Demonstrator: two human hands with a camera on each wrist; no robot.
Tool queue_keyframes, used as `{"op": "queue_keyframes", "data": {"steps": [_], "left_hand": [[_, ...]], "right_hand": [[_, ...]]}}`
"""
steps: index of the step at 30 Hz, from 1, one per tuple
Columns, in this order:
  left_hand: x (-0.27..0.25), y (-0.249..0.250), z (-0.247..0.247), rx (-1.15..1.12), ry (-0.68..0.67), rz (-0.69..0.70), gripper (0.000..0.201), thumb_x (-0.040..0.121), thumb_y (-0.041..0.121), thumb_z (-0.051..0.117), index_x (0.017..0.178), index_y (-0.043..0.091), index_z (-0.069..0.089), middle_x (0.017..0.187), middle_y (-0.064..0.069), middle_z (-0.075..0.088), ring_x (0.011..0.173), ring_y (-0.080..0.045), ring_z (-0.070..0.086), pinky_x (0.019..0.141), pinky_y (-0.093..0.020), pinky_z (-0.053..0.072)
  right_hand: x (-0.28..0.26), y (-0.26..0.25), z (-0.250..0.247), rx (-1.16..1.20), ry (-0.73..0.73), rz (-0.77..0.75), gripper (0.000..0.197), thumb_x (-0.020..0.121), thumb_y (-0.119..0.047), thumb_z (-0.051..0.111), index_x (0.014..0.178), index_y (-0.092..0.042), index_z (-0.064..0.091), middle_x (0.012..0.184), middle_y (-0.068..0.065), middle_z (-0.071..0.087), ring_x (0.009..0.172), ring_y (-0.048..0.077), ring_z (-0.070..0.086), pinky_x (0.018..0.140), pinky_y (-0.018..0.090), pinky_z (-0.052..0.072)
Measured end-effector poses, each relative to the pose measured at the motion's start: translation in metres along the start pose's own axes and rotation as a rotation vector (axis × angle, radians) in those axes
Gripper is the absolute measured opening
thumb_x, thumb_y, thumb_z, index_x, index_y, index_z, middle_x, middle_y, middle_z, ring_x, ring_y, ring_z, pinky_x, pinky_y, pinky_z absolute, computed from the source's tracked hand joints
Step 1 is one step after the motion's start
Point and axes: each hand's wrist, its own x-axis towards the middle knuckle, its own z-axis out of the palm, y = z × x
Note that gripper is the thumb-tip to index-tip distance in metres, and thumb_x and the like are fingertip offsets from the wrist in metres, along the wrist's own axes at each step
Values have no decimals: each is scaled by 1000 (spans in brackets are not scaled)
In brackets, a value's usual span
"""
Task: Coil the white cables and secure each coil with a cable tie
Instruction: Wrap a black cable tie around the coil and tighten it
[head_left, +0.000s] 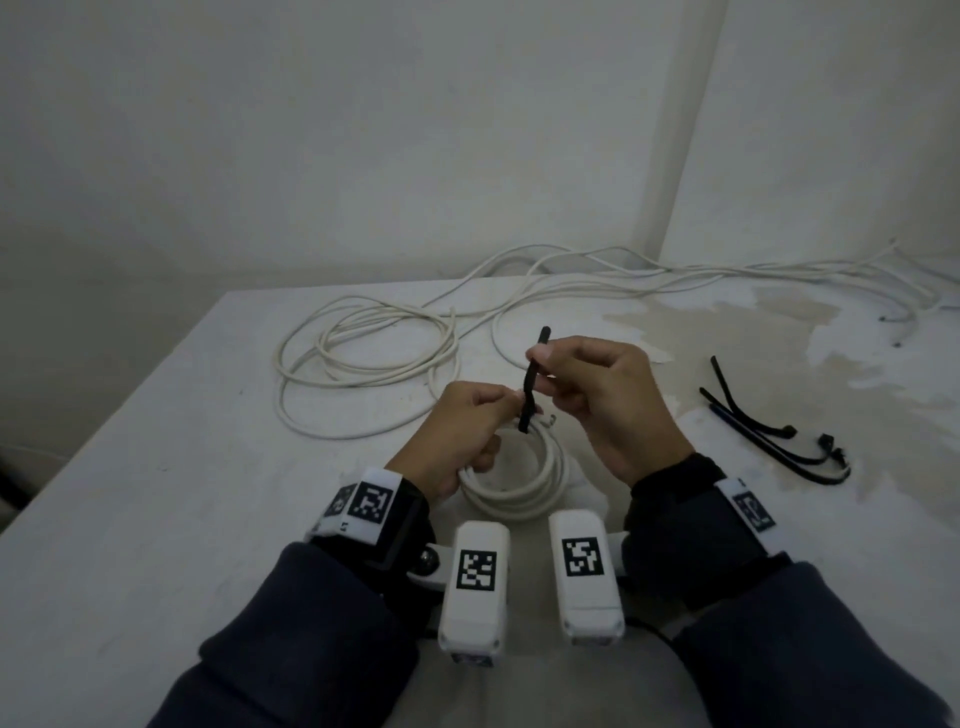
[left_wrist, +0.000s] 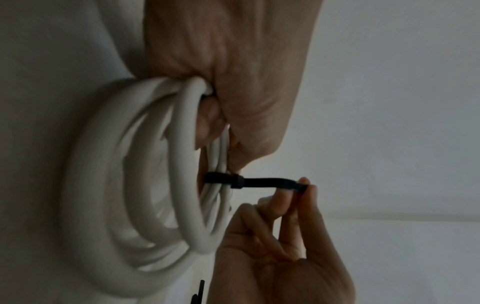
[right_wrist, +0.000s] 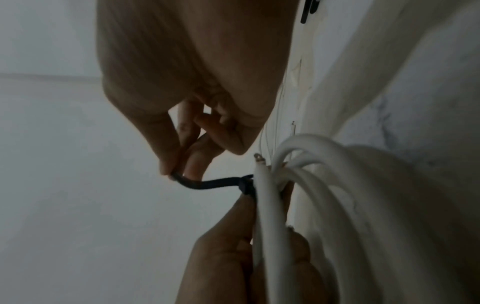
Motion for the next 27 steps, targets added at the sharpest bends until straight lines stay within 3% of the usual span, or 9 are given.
{"op": "queue_keyframes", "data": {"steps": [3, 6, 9, 12, 16, 22, 24, 25, 27], "left_hand": [[1, -2, 0, -18, 38, 27, 24, 97, 15, 50, 89, 2, 69, 62, -3, 55, 39, -9, 27, 38, -16, 21], [0, -3, -1, -57, 19, 80, 25, 98, 19, 49, 87, 7, 68, 61, -1, 54, 41, -9, 25, 39, -17, 20], [1, -4, -1, -91, 31, 91, 25, 98, 20, 49, 92, 4, 68, 74, -13, 49, 39, -8, 23, 40, -15, 19], [3, -4, -1, -118, 52, 89, 27, 98, 20, 51, 99, -3, 65, 68, -10, 42, 37, -6, 23, 38, -13, 20], [2, -2, 0, -117, 26, 107, 28, 96, 24, 54, 98, -1, 66, 70, -12, 38, 38, -6, 23, 37, -14, 21], [-2, -1, 1, -59, 29, 172, 18, 87, 24, 67, 80, 7, 66, 69, -16, 49, 38, -6, 30, 39, -18, 23], [-2, 0, 1, -44, 22, 176, 17, 87, 23, 67, 81, 7, 65, 72, -27, 54, 37, -4, 31, 38, -17, 24], [-1, 1, 1, -34, 20, 177, 17, 87, 22, 67, 82, 6, 65, 80, -33, 56, 37, -4, 32, 38, -16, 24], [-2, 3, 2, -18, 17, 171, 16, 87, 21, 67, 82, 6, 65, 83, -29, 57, 38, -3, 33, 38, -16, 25]], "right_hand": [[-2, 0, 0, 123, -110, 27, 12, 75, -12, 66, 72, 0, 64, 58, 3, 53, 55, 10, 45, 45, 12, 33], [3, 2, -1, 191, -43, 50, 8, 85, -7, 62, 82, -3, 67, 63, 0, 61, 57, 5, 55, 49, 12, 36], [9, 4, -8, 16, 12, 26, 7, 84, -13, 68, 90, -15, 71, 79, -2, 71, 75, 7, 65, 61, 14, 45], [10, 8, -12, -232, -12, 56, 15, 81, -21, 74, 95, -17, 72, 80, -4, 72, 75, 4, 66, 63, 16, 45], [10, 11, -12, -266, 19, 41, 7, 84, -17, 71, 83, -10, 72, 69, -2, 71, 62, 5, 62, 58, 14, 44], [11, 12, -10, -251, 46, 18, 10, 84, -14, 71, 73, -12, 72, 71, 4, 71, 69, 13, 63, 57, 14, 44], [12, 13, -8, -235, 81, 10, 12, 83, -10, 71, 71, -11, 71, 66, 3, 70, 67, 14, 62, 55, 14, 43], [13, 14, -7, -226, 101, 6, 13, 82, -8, 71, 70, -11, 71, 64, 3, 69, 66, 15, 61, 56, 15, 43], [14, 15, -5, -196, 142, 6, 13, 81, -4, 71, 68, -7, 71, 64, 7, 68, 67, 19, 59, 63, 23, 45]]}}
